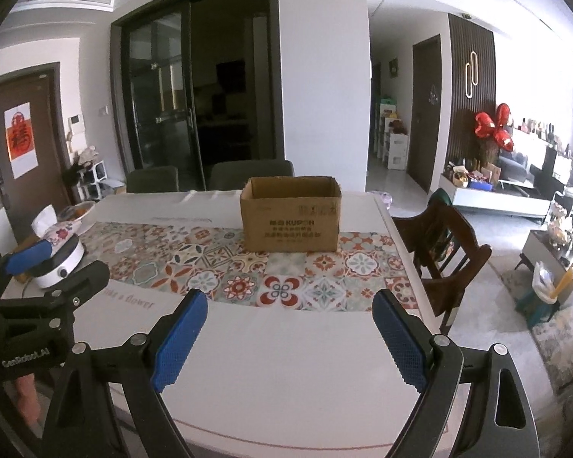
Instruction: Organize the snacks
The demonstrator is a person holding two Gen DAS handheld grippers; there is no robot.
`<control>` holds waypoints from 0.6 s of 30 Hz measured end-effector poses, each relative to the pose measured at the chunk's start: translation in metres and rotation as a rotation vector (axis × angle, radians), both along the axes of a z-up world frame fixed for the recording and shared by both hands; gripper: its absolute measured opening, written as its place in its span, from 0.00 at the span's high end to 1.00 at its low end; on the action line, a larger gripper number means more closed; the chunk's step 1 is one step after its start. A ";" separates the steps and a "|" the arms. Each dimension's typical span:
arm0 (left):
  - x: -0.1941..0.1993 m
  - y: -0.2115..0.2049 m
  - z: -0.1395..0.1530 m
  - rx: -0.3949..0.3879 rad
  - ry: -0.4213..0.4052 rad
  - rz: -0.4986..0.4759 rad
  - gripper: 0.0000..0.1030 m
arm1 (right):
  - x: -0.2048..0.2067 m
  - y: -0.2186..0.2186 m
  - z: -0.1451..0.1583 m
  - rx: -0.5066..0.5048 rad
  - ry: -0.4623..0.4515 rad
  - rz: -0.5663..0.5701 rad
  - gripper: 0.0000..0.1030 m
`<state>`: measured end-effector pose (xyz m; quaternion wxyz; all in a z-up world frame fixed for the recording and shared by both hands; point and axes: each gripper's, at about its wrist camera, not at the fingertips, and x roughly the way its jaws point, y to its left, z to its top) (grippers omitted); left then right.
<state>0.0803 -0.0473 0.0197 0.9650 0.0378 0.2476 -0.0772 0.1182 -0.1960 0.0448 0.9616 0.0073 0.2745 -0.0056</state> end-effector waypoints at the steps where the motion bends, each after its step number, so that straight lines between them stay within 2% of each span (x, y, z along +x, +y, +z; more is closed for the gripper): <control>1: -0.004 0.000 0.001 0.001 -0.005 0.000 0.00 | -0.005 0.000 0.001 -0.001 -0.004 0.000 0.14; 11: -0.038 -0.002 0.006 0.016 -0.033 0.004 0.00 | -0.036 0.001 0.007 -0.008 -0.026 0.013 0.14; 18: -0.046 -0.003 0.006 0.021 -0.037 0.003 0.00 | -0.045 0.000 0.008 -0.006 -0.030 0.013 0.14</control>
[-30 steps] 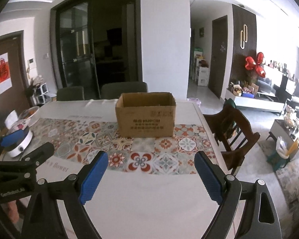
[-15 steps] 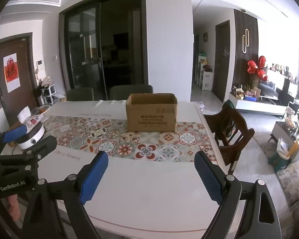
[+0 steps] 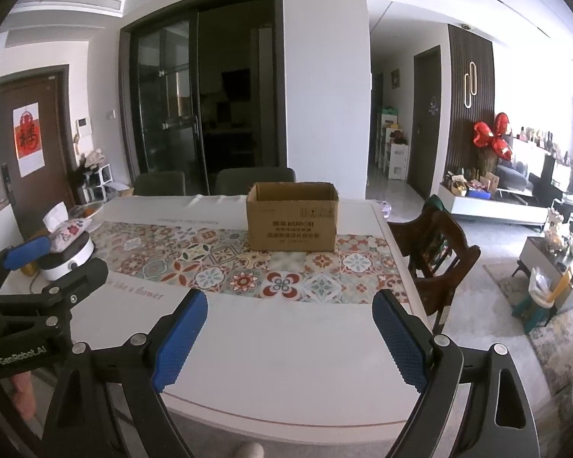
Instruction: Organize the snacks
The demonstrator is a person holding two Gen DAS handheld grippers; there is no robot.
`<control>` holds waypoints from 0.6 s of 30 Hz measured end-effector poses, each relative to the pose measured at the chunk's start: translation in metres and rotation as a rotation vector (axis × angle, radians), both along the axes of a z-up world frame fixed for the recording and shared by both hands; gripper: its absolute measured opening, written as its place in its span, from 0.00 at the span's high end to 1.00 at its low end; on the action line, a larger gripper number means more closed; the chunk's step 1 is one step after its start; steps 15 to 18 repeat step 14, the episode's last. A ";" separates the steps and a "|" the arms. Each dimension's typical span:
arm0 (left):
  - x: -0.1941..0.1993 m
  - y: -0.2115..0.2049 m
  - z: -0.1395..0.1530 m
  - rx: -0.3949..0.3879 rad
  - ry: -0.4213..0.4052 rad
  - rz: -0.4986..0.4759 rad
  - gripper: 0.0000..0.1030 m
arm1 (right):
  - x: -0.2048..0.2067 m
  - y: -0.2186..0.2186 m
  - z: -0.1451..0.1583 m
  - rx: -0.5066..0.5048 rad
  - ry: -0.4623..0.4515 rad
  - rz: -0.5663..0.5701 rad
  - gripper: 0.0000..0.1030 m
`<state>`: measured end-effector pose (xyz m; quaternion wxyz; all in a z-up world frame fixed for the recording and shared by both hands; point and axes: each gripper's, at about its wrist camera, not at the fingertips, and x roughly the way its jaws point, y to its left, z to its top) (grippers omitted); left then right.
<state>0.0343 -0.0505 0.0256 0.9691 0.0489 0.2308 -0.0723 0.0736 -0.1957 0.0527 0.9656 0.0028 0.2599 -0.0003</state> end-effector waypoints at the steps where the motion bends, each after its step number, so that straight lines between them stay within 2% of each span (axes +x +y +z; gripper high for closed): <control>1: -0.001 0.000 0.000 0.002 0.000 0.003 0.00 | 0.000 0.000 0.000 0.000 -0.001 -0.001 0.14; 18: -0.005 0.000 -0.001 -0.002 -0.004 0.002 0.00 | -0.004 -0.001 -0.001 0.002 -0.002 -0.001 0.14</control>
